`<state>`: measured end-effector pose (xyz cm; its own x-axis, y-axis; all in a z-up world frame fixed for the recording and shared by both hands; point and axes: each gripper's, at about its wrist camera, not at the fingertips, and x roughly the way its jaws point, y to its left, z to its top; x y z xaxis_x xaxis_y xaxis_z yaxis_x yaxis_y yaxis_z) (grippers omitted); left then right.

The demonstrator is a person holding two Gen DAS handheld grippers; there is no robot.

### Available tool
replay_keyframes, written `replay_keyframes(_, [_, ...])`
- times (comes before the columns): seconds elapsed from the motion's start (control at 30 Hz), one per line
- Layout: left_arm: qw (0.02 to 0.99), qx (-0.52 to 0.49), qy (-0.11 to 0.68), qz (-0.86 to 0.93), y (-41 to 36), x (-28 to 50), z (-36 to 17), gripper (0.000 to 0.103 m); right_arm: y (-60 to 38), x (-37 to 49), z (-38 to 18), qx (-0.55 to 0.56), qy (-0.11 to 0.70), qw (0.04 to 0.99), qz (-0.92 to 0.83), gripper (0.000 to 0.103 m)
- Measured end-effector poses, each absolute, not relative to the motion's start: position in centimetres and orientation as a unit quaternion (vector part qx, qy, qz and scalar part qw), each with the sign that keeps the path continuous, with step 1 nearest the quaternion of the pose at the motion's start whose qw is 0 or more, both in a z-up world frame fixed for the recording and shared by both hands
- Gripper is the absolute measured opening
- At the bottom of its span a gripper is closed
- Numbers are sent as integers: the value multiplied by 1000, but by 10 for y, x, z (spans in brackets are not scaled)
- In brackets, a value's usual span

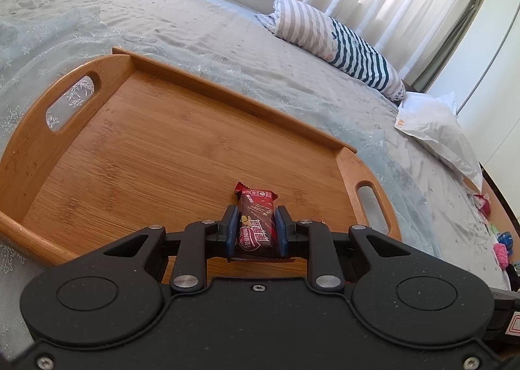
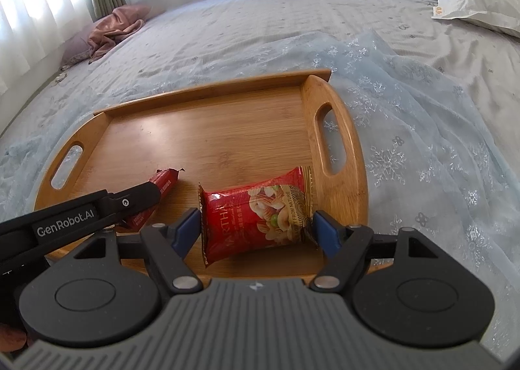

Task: Organize snacks
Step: 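Carry both snacks onto the wooden tray and open both tools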

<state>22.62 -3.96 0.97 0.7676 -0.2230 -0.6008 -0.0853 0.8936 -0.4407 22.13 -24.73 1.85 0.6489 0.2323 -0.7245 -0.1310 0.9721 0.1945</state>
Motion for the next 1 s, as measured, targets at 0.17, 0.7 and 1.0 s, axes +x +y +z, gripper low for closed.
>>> replay_keyframes(0.17, [908,-232,346,-35,-38,230,5,23,-247,221,18,62,407,906,100,78])
replay_keyframes(0.7, [910,-214,353,-36,-32,227,11,46,-254,220,18,83,405,905,105,90])
replay_keyframes(1.0, [918,-192,342,-60,-24,210,30,72,-253,207,29,66,381,914,121,94])
